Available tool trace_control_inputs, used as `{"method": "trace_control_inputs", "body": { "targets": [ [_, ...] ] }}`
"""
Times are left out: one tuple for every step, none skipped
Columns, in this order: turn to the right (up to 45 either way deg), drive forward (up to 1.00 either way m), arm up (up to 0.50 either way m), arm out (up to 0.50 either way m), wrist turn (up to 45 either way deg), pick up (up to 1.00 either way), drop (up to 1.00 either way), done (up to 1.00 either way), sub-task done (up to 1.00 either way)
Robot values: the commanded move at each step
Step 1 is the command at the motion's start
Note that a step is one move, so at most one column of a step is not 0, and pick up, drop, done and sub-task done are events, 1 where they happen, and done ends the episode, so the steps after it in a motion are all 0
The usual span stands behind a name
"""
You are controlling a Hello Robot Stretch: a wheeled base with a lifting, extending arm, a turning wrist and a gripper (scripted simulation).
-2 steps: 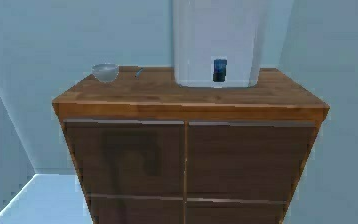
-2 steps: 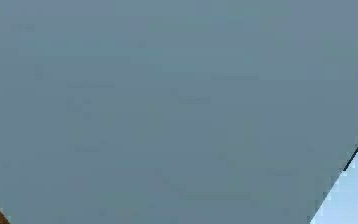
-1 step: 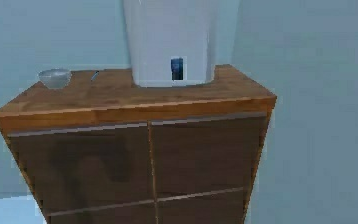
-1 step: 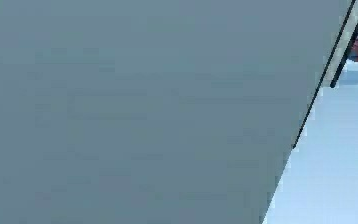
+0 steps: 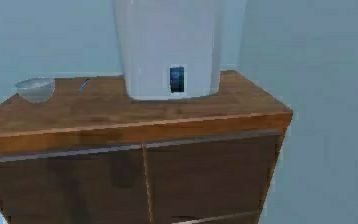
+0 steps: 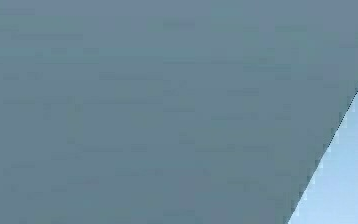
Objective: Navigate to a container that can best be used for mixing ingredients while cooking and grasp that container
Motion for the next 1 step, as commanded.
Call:
{"method": "trace_control_inputs", "body": {
  "targets": [
    [-45.0, 0.0, 0.0, 0.0, 0.0, 0.0, 0.0, 0.0, 0.0]
  ]
}}
